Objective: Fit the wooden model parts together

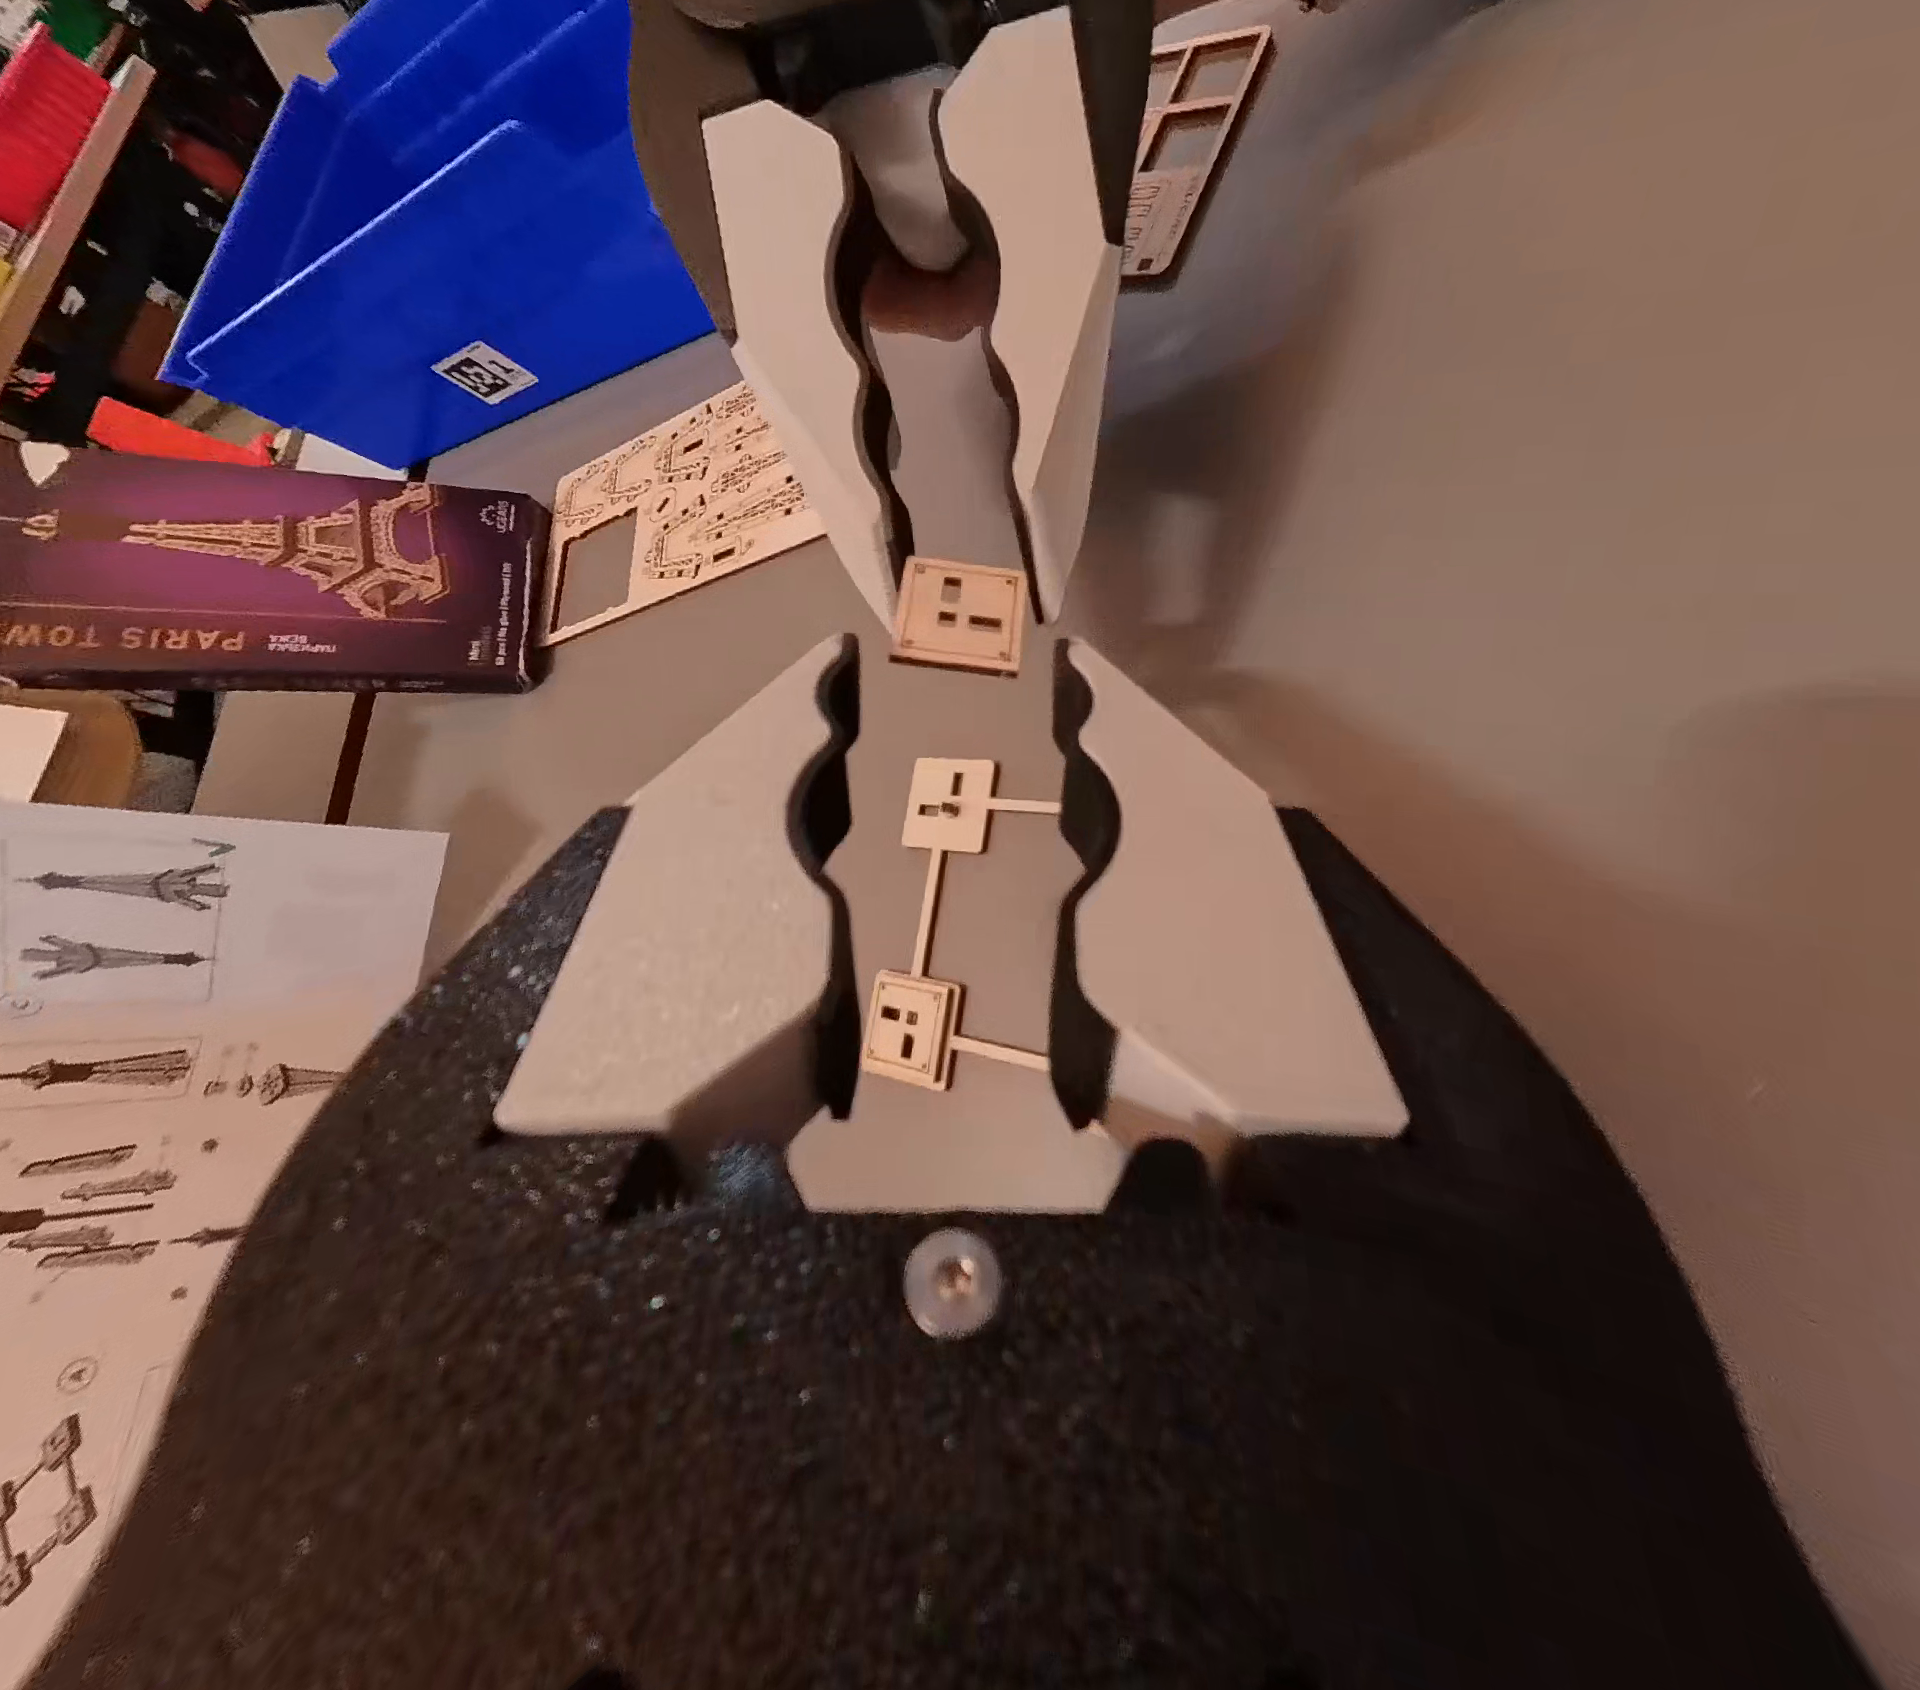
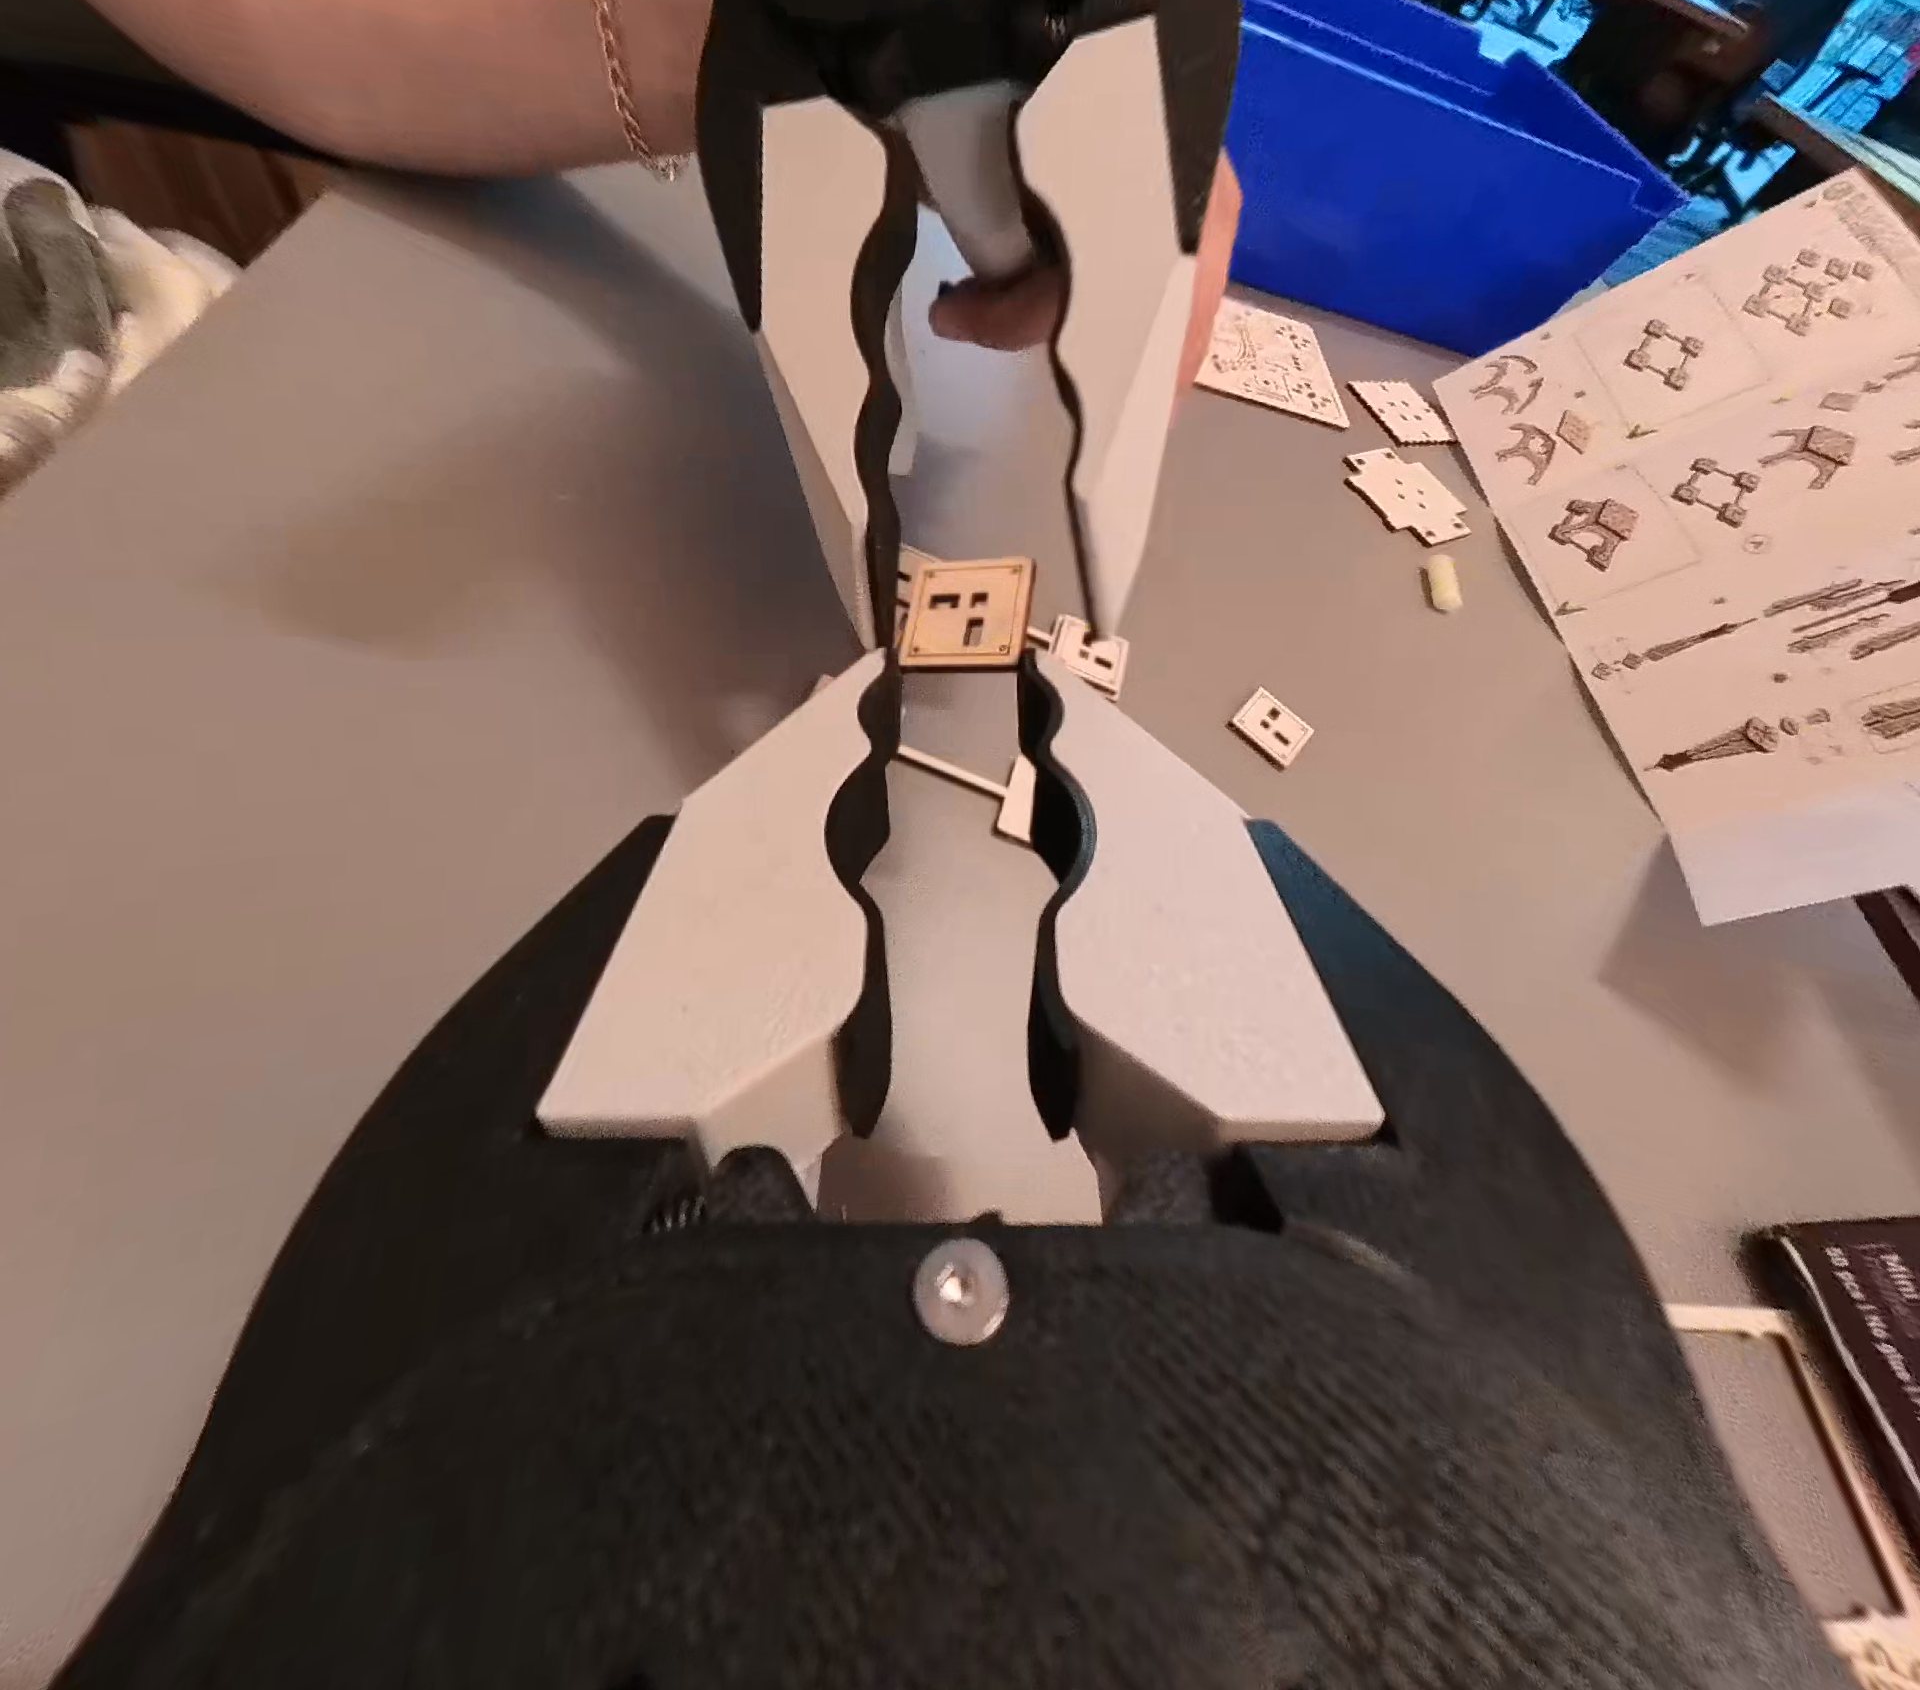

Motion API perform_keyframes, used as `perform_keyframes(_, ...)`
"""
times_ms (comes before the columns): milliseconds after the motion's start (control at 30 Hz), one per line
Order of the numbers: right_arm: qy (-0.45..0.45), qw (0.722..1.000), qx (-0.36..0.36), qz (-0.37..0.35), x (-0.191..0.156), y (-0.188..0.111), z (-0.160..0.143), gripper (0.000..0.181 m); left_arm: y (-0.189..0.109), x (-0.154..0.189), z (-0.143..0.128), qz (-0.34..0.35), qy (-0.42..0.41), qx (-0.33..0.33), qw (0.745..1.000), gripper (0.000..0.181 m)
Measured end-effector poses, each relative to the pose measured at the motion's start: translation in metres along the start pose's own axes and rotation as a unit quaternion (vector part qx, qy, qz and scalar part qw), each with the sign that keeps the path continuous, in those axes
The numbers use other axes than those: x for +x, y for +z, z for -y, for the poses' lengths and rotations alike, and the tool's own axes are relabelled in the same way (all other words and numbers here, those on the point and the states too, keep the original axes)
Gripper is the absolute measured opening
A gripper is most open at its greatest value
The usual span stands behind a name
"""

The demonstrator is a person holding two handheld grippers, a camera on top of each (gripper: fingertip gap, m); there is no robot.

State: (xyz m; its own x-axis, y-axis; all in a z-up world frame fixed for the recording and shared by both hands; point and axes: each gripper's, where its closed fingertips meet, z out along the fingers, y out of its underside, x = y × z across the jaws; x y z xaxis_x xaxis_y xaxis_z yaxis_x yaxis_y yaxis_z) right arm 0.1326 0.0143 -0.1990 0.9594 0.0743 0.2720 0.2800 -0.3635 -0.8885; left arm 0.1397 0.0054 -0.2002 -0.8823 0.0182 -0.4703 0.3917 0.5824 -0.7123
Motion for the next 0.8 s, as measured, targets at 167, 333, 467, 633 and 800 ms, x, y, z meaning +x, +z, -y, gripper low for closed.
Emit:
perform_keyframes(167, -0.005, 1.000, 0.006, -0.007, 0.001, -0.002, 0.003, 0.021, -0.001, -0.002, 0.007, 0.005, -0.002, 0.015, 1.000, 0.021)
perform_keyframes(333, 0.015, 0.997, 0.020, -0.079, 0.025, -0.008, 0.001, 0.028, -0.001, -0.024, -0.004, 0.067, -0.011, -0.010, 0.998, 0.021)
perform_keyframes(467, 0.183, 0.970, 0.094, -0.132, 0.060, -0.024, 0.009, 0.039, -0.011, -0.054, -0.004, 0.167, -0.002, -0.016, 0.986, 0.021)
perform_keyframes(633, 0.335, 0.917, 0.205, -0.069, 0.061, -0.019, 0.028, 0.030, -0.020, -0.066, 0.013, 0.231, 0.018, 0.033, 0.972, 0.021)
perform_keyframes(800, 0.390, 0.875, 0.287, 0.003, 0.056, -0.023, 0.046, 0.003, -0.019, -0.064, 0.018, 0.244, 0.047, 0.036, 0.968, 0.021)
